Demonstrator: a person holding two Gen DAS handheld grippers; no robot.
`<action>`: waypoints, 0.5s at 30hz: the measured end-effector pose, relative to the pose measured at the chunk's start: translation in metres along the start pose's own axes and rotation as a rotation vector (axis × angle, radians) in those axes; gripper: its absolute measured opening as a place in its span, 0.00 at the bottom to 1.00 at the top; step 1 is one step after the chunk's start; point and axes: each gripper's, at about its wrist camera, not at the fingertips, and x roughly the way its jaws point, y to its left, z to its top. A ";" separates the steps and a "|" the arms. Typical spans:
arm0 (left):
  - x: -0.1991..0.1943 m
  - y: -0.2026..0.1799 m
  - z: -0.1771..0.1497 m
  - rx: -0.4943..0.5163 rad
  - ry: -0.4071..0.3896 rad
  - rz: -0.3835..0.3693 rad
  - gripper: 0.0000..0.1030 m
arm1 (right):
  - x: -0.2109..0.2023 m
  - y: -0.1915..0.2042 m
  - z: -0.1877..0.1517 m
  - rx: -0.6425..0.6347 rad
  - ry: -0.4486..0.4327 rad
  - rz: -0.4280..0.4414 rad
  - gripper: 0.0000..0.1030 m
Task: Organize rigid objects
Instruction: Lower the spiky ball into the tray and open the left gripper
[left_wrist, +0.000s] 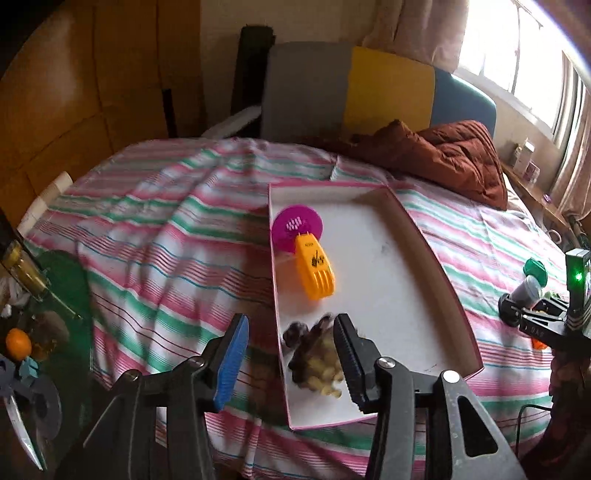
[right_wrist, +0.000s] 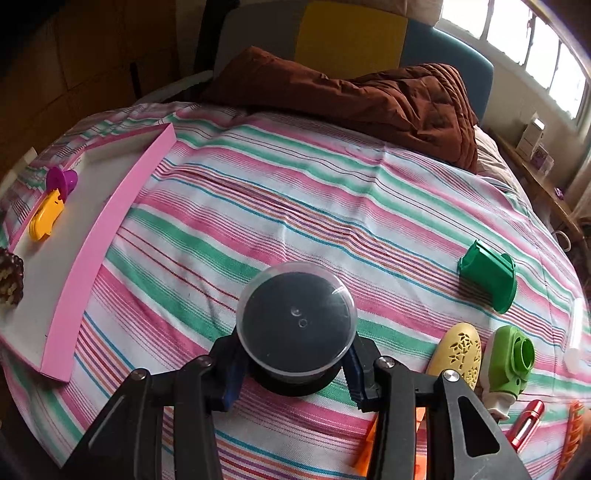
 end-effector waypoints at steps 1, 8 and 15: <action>-0.004 -0.002 0.000 0.013 -0.017 0.010 0.47 | 0.000 -0.001 0.000 0.003 0.000 0.004 0.44; -0.018 -0.008 0.003 0.038 -0.048 -0.024 0.47 | 0.001 -0.001 -0.002 0.018 0.000 0.007 0.44; -0.018 -0.008 0.000 0.030 -0.041 -0.047 0.47 | -0.006 0.008 -0.007 0.040 0.010 0.019 0.44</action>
